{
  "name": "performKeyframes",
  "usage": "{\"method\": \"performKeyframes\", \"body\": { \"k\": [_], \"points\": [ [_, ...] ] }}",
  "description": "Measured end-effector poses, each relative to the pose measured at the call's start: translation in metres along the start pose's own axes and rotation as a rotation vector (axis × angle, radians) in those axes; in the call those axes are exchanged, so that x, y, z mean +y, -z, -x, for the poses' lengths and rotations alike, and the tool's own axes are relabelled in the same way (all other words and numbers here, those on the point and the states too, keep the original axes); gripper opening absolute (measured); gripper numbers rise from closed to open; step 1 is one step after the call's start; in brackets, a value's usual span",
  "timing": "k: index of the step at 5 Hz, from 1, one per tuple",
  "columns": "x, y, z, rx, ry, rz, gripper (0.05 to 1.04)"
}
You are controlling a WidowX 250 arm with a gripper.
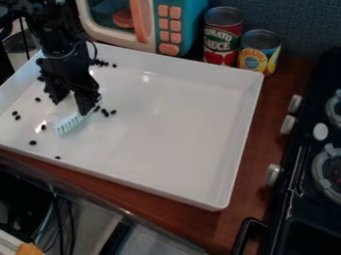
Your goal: Sweep into pile
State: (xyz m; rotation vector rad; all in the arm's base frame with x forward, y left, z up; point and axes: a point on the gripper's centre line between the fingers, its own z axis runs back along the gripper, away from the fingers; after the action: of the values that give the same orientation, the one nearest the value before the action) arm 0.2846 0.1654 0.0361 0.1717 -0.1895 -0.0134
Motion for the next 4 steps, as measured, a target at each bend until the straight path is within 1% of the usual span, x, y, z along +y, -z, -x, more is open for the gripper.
{"method": "performKeyframes", "body": {
  "k": [1,2,3,4],
  "points": [
    [-0.015,-0.012,0.000,-0.021,0.015,0.032,0.719],
    [-0.044,-0.055,-0.012,-0.135,0.080,0.060,0.719],
    [-0.067,-0.086,-0.022,-0.238,0.128,0.111,0.719],
    [-0.078,-0.062,-0.023,-0.203,0.170,0.162,0.719]
  ]
}}
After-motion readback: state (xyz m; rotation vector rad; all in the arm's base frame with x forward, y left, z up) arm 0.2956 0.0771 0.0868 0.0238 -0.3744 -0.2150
